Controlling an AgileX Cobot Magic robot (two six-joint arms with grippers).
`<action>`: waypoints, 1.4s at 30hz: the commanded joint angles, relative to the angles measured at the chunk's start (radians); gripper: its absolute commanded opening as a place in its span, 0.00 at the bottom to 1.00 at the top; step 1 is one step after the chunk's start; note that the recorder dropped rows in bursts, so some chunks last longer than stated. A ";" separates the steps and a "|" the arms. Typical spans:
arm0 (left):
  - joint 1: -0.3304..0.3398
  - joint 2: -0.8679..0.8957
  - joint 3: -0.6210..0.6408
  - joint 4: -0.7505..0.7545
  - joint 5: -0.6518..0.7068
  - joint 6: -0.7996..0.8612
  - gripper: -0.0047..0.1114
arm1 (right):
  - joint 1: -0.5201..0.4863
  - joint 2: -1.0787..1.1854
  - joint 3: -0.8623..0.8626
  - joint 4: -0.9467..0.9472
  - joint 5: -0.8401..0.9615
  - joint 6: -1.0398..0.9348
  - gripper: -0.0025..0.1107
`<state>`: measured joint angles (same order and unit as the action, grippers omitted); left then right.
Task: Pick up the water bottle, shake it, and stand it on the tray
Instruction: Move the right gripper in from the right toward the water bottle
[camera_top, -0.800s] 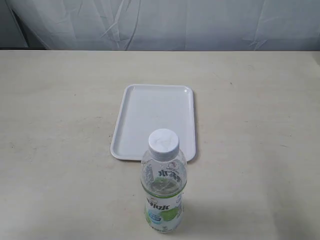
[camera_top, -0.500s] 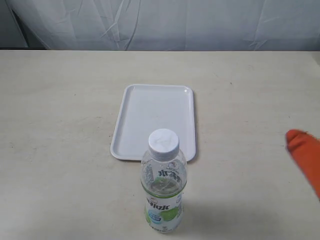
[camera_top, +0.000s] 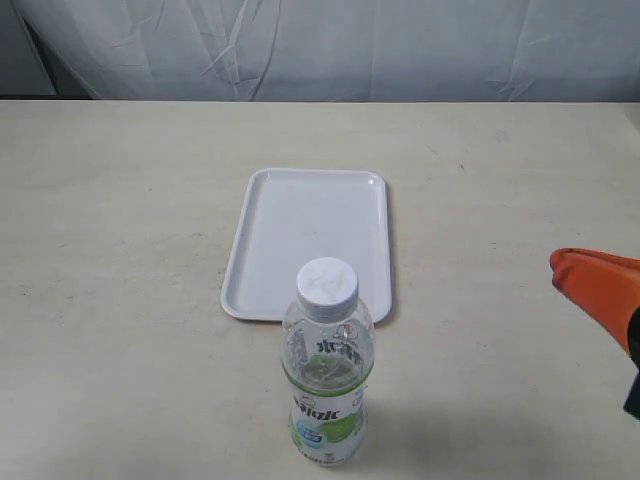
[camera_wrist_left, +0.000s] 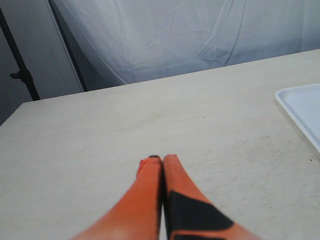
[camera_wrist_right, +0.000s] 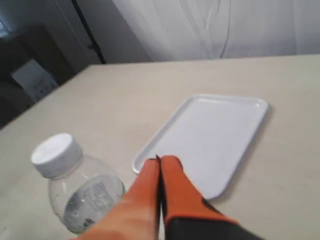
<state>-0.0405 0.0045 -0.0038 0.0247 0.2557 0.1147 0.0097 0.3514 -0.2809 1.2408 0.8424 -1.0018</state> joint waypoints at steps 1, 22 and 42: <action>0.000 -0.005 0.004 -0.003 -0.009 0.000 0.04 | 0.004 0.189 -0.086 -0.209 0.080 0.055 0.02; 0.000 -0.005 0.004 -0.003 -0.009 0.000 0.04 | 0.029 0.447 -0.174 -0.394 0.138 0.257 0.02; 0.000 -0.005 0.004 -0.003 -0.009 0.000 0.04 | 0.578 0.773 -0.201 -0.858 -0.777 0.558 0.02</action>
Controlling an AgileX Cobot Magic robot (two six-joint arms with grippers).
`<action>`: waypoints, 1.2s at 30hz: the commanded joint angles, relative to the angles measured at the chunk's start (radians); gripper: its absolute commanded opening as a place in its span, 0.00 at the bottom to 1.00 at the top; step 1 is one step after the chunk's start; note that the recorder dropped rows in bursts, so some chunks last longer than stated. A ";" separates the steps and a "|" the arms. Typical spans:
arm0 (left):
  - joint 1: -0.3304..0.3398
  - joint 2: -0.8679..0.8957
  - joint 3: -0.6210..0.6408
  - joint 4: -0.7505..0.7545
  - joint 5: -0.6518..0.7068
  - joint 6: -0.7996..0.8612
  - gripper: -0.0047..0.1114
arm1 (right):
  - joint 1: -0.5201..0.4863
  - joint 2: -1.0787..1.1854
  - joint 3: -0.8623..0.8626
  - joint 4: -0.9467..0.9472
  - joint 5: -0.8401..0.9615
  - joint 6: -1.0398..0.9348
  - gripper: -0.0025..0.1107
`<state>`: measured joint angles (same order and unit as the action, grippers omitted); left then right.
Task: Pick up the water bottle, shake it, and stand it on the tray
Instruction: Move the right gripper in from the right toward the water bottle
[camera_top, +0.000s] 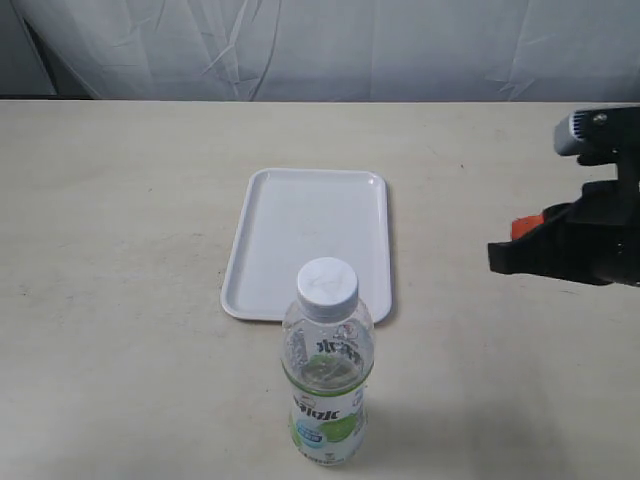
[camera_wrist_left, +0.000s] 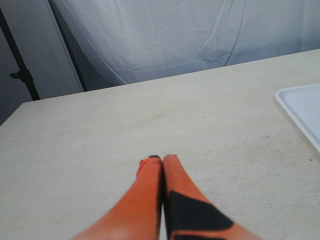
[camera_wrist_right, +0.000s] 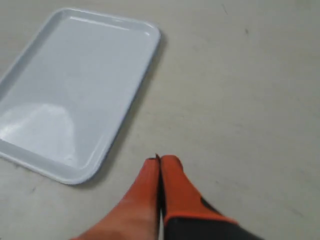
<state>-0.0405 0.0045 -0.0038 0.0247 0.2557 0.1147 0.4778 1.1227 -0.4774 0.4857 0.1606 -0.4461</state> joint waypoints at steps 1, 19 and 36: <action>0.000 -0.005 0.004 -0.003 -0.009 0.000 0.04 | 0.134 0.002 -0.005 -0.125 -0.103 0.002 0.02; 0.000 -0.005 0.004 -0.003 -0.009 0.000 0.04 | 0.293 0.002 0.143 0.085 0.010 0.012 0.02; 0.000 -0.005 0.004 -0.003 -0.009 0.000 0.04 | 0.412 -0.045 0.215 0.746 0.081 -0.614 0.02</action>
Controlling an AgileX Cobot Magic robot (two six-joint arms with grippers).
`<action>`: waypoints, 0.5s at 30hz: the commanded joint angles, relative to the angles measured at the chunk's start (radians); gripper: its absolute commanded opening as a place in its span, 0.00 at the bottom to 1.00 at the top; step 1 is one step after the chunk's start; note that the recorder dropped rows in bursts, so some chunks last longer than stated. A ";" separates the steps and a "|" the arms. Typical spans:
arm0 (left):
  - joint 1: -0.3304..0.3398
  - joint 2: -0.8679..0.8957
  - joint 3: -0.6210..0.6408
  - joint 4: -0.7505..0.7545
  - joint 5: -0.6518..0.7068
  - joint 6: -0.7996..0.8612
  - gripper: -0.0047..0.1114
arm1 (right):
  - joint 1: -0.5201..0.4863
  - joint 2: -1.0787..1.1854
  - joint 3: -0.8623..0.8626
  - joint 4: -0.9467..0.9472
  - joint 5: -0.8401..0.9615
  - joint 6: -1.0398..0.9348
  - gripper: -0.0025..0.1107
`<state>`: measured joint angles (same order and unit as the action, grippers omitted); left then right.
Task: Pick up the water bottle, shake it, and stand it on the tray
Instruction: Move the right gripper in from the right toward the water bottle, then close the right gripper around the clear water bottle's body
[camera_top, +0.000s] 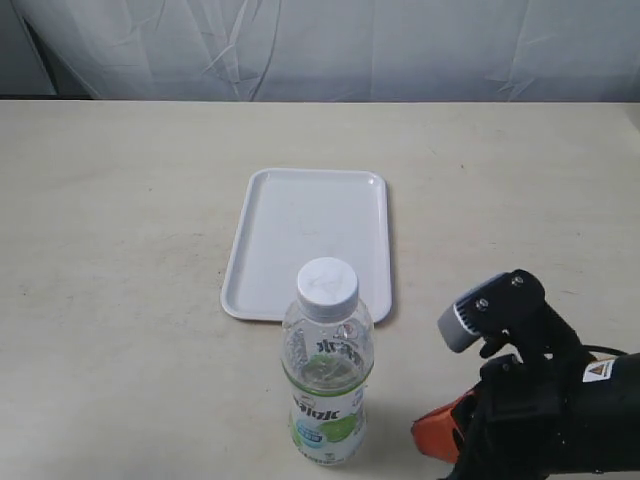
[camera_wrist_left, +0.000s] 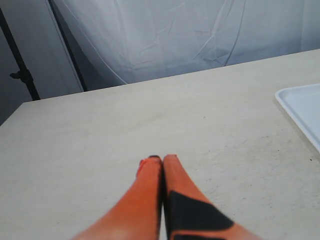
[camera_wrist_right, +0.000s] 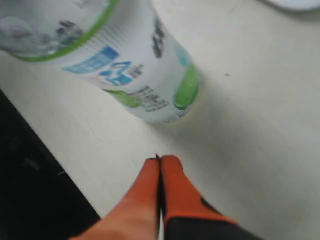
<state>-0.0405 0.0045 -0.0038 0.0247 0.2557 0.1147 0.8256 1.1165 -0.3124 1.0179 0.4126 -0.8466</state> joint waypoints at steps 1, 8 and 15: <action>0.000 -0.005 0.004 -0.003 -0.009 0.000 0.04 | 0.083 -0.052 0.066 0.239 -0.232 -0.213 0.02; 0.000 -0.005 0.004 -0.003 -0.009 0.000 0.04 | 0.294 -0.155 0.184 0.238 -0.497 -0.215 0.02; 0.000 -0.005 0.004 -0.003 -0.009 -0.003 0.04 | 0.431 -0.175 0.197 0.208 -0.632 -0.083 0.02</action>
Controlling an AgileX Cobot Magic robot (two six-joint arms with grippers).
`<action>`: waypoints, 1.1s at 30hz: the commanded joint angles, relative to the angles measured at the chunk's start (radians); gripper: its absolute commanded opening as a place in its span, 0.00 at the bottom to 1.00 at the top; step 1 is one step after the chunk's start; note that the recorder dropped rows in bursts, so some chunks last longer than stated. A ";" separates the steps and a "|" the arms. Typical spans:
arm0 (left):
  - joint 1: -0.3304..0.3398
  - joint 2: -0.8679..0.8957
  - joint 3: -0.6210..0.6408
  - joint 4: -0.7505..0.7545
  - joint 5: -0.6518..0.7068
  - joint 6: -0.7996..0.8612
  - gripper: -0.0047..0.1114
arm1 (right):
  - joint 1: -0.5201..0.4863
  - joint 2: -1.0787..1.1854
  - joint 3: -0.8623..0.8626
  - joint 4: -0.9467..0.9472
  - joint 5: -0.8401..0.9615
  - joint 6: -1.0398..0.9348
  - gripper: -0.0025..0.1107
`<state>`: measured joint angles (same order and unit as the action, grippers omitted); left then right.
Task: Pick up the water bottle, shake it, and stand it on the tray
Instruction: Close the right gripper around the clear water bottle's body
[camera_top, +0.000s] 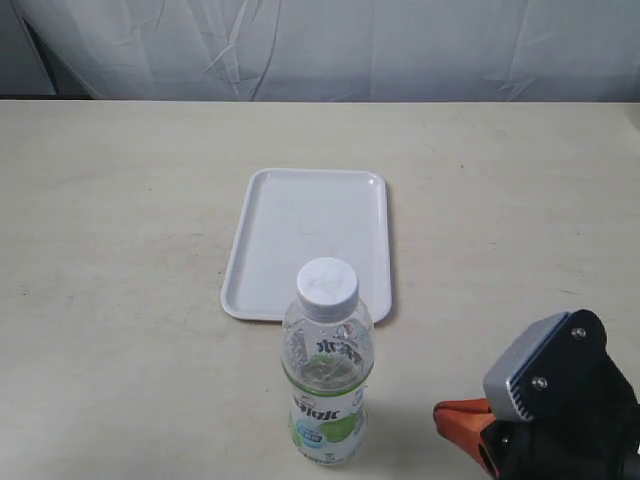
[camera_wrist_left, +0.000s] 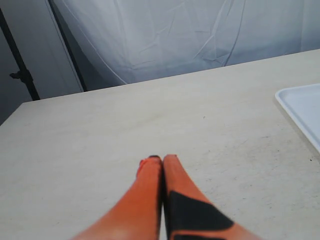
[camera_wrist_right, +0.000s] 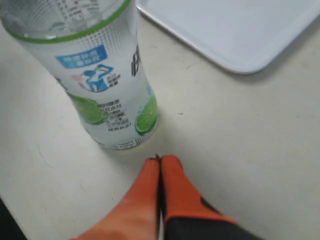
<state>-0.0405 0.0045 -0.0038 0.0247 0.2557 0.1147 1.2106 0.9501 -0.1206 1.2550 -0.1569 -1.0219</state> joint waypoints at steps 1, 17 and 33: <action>0.000 -0.005 0.004 -0.003 -0.009 -0.003 0.04 | 0.048 -0.009 0.003 -0.045 -0.060 0.133 0.05; 0.000 -0.005 0.004 -0.003 -0.009 -0.001 0.04 | 0.048 0.091 -0.163 -0.221 0.006 0.236 0.67; 0.000 -0.005 0.004 -0.003 -0.009 -0.001 0.04 | 0.048 0.279 -0.287 -0.234 0.022 0.236 0.69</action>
<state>-0.0405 0.0045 -0.0038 0.0247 0.2557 0.1147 1.2567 1.2160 -0.3869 1.0312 -0.1289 -0.7849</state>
